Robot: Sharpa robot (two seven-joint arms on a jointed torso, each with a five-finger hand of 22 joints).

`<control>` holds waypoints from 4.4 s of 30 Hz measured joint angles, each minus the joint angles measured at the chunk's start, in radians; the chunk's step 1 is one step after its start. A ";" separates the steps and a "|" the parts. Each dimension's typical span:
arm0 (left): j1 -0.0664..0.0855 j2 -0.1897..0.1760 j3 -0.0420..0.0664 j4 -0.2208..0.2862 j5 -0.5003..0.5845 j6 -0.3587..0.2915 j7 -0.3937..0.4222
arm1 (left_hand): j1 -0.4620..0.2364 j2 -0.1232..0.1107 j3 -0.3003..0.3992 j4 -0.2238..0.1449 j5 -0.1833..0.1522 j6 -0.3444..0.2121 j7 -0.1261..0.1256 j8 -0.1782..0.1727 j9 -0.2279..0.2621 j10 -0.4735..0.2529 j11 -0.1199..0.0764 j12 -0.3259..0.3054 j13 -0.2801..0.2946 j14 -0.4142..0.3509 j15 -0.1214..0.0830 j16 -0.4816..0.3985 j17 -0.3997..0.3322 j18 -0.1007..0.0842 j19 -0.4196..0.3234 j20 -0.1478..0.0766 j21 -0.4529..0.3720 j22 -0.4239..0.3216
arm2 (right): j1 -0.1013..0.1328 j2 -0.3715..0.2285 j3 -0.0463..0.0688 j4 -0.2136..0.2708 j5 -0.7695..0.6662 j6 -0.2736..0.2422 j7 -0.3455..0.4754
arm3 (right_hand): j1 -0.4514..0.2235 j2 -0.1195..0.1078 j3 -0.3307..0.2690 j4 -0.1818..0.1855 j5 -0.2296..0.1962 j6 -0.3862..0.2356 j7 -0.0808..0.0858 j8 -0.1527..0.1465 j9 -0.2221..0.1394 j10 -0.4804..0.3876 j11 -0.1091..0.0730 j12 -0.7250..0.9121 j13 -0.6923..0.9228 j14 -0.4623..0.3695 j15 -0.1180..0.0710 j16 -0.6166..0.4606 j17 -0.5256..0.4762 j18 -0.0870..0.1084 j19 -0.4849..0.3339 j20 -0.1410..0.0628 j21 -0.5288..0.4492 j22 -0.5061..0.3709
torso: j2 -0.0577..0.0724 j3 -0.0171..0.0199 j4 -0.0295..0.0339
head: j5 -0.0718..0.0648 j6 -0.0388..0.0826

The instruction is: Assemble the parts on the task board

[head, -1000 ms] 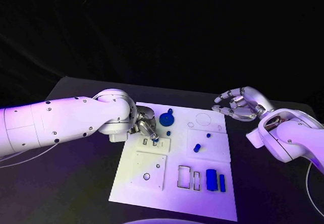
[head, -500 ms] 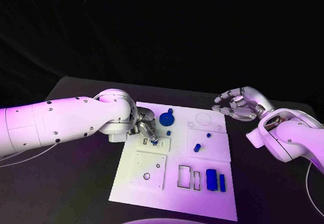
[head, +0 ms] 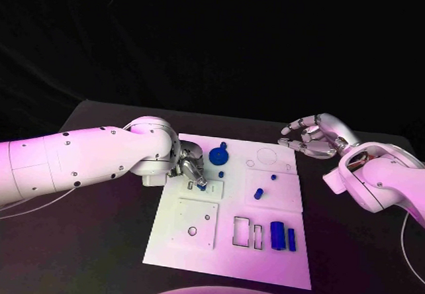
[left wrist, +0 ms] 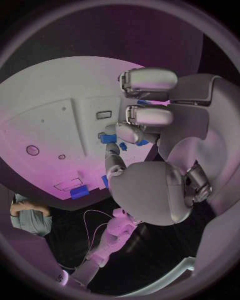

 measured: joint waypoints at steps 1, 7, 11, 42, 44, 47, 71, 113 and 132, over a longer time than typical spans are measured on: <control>0.000 0.000 0.000 0.000 0.000 0.000 0.000 | 0.000 0.000 0.000 0.000 0.003 0.000 0.000 0.000 0.000 0.001 -0.001 0.000 0.000 0.000 0.000 0.000 0.000 0.000 0.000 0.000 0.000 0.000 | 0.000 0.000 0.000 0.000 0.000 0.000 0.000 | 0.000 0.000 0.000 0.000 0.000 0.000 0.000 0.000 0.000 0.000 0.000 0.000 0.000 0.000 0.000 0.000 0.000 0.000 0.000 0.000 0.000 0.000 | 0.000 0.0000 0.0000 | 0.000 0.000; 0.000 0.003 -0.001 -0.005 0.000 0.004 0.000 | 0.000 0.000 0.000 0.000 0.012 0.000 0.000 0.005 0.000 0.001 -0.001 0.000 0.000 -0.004 -0.004 0.000 0.000 0.000 0.000 0.000 0.000 0.000 | 0.000 -0.001 0.000 0.000 0.000 0.000 0.000 | 0.000 0.000 0.000 0.000 0.000 0.000 0.000 0.000 0.001 0.000 0.000 0.000 0.000 0.000 0.000 0.000 0.000 0.000 0.000 0.000 0.000 0.000 | 0.000 0.0000 0.0001 | -0.002 -0.003; 0.000 0.003 -0.002 -0.008 0.000 0.009 -0.001 | -0.004 0.004 -0.002 -0.002 0.024 0.000 0.000 0.005 0.001 0.001 -0.001 0.000 0.000 -0.004 -0.004 0.000 0.000 0.000 0.000 0.000 0.000 0.000 | 0.000 -0.001 0.000 0.000 0.000 0.001 0.000 | 0.000 0.000 0.000 0.000 0.000 0.000 0.000 0.000 0.001 0.000 0.000 0.000 0.000 0.000 0.000 0.000 0.000 0.000 0.000 0.000 0.000 0.000 | 0.000 -0.0001 0.0005 | -0.003 -0.006; 0.001 0.018 -0.003 -0.019 0.000 0.022 -0.002 | -0.023 0.001 -0.004 -0.004 0.034 0.007 -0.004 0.009 0.017 0.010 -0.003 0.004 0.004 0.000 -0.007 0.000 0.001 0.000 0.000 0.000 0.003 0.000 | -0.002 0.001 0.000 0.000 0.000 0.003 -0.002 | 0.000 0.000 -0.004 0.004 0.000 0.000 0.000 0.000 0.000 0.000 0.000 0.000 0.000 0.000 0.000 0.000 0.000 0.000 0.000 0.000 0.000 0.000 | 0.000 0.0011 0.0004 | -0.003 -0.014; 0.002 0.019 -0.003 -0.020 0.000 0.025 -0.003 | -0.025 0.004 -0.007 -0.007 0.034 0.007 -0.004 0.010 0.039 0.013 -0.006 0.004 0.003 0.000 -0.007 0.000 0.001 0.000 0.000 0.000 0.004 0.000 | -0.002 0.001 0.000 0.000 0.000 0.003 -0.002 | 0.000 0.000 -0.004 0.004 0.000 0.000 0.000 0.000 0.000 0.000 0.000 0.000 0.000 0.000 0.000 0.000 0.000 0.000 0.000 0.000 0.000 0.000 | 0.000 0.0011 0.0001 | -0.003 -0.014; 0.002 0.020 -0.003 -0.021 0.000 0.029 -0.003 | -0.025 0.004 -0.007 -0.007 0.034 0.011 0.000 0.010 0.061 0.014 -0.006 0.004 0.003 0.000 -0.007 0.000 0.001 0.000 0.000 0.000 0.004 0.000 | -0.003 0.001 0.000 0.000 0.000 0.003 -0.002 | 0.000 0.000 -0.004 0.004 0.000 0.000 0.000 0.000 0.001 0.000 0.000 0.000 -0.001 0.000 0.000 0.000 0.000 0.000 0.000 0.000 0.000 0.000 | 0.000 0.0010 -0.0001 | -0.003 -0.015; 0.003 0.023 -0.002 -0.025 0.001 0.039 -0.004 | -0.044 0.014 -0.007 -0.007 0.045 0.016 -0.005 0.012 0.076 0.022 -0.012 0.004 0.005 0.000 -0.014 0.000 0.000 0.000 0.000 0.000 0.004 0.000 | -0.003 -0.003 0.000 0.000 0.000 0.003 -0.003 | 0.004 0.004 -0.004 0.004 0.000 0.000 0.000 0.000 0.001 0.000 0.000 0.000 -0.001 0.000 0.000 0.000 0.000 0.000 0.000 0.000 0.000 -0.001 | 0.000 0.0009 0.0005 | -0.005 -0.015; 0.004 0.019 -0.001 -0.037 0.021 0.063 -0.002 | -0.096 0.049 -0.010 -0.010 0.057 0.035 -0.003 0.021 0.087 0.037 -0.023 -0.004 -0.022 0.000 -0.021 0.000 0.000 -0.016 0.000 -0.014 0.008 0.000 | -0.003 -0.007 0.000 0.001 0.000 0.003 -0.006 | 0.004 0.004 -0.004 0.004 0.000 0.000 0.000 0.000 0.001 0.000 0.000 0.000 0.000 0.000 0.000 0.000 0.001 0.000 0.000 0.000 0.000 0.000 | 0.000 0.0008 0.0007 | -0.005 -0.023; 0.006 0.033 -0.002 -0.051 0.024 0.073 -0.008 | -0.111 0.064 -0.014 -0.014 0.049 0.052 -0.013 0.021 0.087 0.044 -0.023 -0.007 -0.022 0.000 -0.028 0.000 0.000 -0.016 0.000 -0.014 0.008 0.000 | -0.003 -0.006 0.000 0.001 0.000 0.003 -0.006 | 0.004 0.004 -0.006 0.006 0.000 0.000 0.000 0.000 0.001 0.000 0.000 0.000 0.000 0.000 0.000 0.000 0.000 0.000 0.000 0.000 -0.005 0.000 | 0.000 0.0005 0.0002 | -0.006 -0.026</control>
